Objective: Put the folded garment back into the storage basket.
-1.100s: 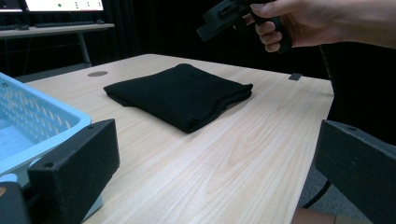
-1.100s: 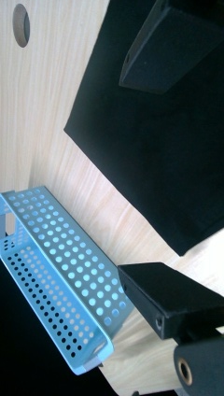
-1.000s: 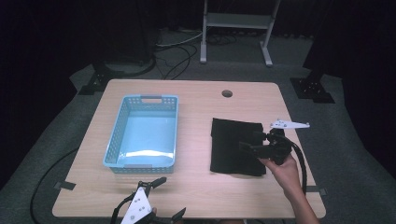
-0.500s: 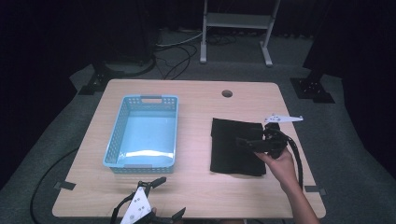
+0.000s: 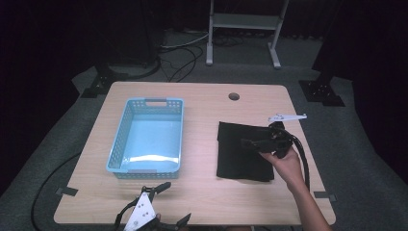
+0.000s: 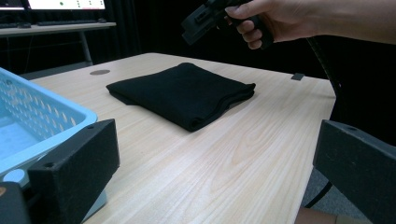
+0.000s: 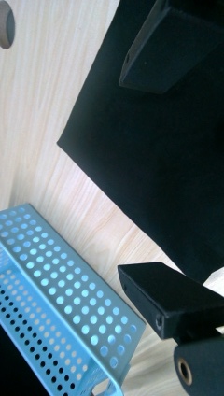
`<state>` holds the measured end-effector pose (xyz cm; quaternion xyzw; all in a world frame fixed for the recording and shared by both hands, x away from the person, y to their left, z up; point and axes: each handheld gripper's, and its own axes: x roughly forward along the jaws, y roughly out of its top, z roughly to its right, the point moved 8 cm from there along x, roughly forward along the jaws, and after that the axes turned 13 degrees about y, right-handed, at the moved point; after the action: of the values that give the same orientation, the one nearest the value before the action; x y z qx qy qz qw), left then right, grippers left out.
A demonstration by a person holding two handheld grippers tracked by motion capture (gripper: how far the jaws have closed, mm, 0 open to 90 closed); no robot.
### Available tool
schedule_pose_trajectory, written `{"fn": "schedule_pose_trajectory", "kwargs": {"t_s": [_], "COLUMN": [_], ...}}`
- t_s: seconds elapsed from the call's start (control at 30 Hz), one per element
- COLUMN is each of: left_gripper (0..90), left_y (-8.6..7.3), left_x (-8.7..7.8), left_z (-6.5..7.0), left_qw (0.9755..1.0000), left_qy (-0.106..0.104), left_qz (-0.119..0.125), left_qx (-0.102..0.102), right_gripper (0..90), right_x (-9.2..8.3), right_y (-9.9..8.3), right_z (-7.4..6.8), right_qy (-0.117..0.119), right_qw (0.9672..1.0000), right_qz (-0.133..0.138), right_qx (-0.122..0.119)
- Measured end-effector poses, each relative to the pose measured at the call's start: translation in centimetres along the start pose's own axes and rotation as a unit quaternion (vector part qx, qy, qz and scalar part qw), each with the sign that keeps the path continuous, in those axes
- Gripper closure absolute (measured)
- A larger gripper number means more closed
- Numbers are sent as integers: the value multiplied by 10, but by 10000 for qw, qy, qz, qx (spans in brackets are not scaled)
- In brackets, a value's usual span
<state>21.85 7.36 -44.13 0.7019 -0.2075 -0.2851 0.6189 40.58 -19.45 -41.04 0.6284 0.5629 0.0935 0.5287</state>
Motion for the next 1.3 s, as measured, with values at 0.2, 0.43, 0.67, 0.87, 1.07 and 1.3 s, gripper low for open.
{"fn": "schedule_pose_trajectory", "kwargs": {"t_s": [0.2,0.43,0.67,0.87,1.07,1.3], "left_gripper": [0,0,0,0,0,0], "left_y": [0,2,1,0,0,0], "left_x": [0,-1,1,3,3,1], "left_z": [1,1,3,7,6,2], "left_qw": [10000,10000,10000,10000,10000,10000], "left_qy": [-27,-28,-27,-58,-72,-45], "left_qz": [-3,30,5,-19,-23,6], "left_qx": [-7,-26,-2,58,50,-15], "right_gripper": [86,85,86,87,152,200], "right_x": [6,11,19,27,36,46], "right_y": [0,1,0,-6,-14,-29], "right_z": [2,5,11,21,31,42], "right_qy": [-65,-125,-214,-281,-348,-725], "right_qw": [9999,9996,9992,9981,9961,9903], "right_qz": [-118,-78,-124,-353,-630,-1127], "right_qx": [103,228,319,423,508,356]}}
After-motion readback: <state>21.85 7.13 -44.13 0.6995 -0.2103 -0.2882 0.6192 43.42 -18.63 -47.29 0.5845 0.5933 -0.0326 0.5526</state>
